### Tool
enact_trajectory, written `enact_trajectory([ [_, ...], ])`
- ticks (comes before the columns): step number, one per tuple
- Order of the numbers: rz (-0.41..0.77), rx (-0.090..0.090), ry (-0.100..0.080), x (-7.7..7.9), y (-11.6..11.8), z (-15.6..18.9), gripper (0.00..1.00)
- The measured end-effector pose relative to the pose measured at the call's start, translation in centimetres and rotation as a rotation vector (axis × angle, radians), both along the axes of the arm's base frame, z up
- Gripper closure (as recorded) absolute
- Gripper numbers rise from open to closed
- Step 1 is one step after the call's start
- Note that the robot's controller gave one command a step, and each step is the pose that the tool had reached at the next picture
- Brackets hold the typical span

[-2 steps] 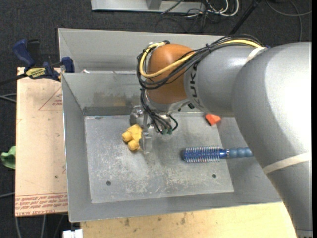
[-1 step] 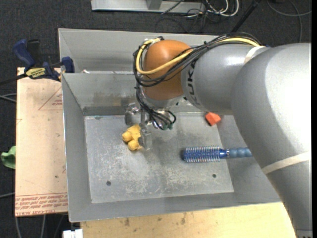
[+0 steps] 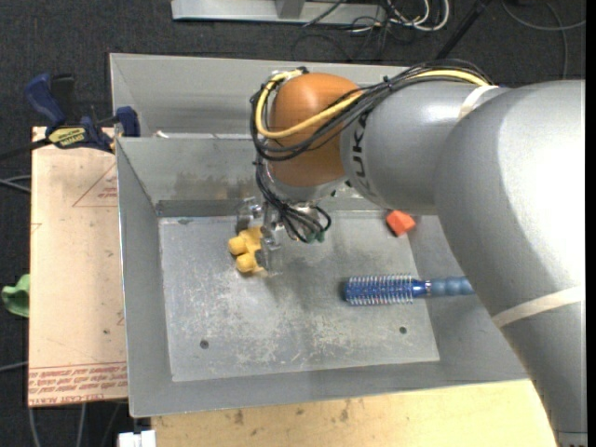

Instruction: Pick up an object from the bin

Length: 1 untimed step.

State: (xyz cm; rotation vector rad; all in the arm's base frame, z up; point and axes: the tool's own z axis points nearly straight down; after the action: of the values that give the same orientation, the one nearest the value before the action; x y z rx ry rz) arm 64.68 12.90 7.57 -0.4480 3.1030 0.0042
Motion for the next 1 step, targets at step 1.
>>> enact_trajectory([
  [1, 0.087, -0.001, -0.007, -0.08, 0.81, 13.7, 1.0],
])
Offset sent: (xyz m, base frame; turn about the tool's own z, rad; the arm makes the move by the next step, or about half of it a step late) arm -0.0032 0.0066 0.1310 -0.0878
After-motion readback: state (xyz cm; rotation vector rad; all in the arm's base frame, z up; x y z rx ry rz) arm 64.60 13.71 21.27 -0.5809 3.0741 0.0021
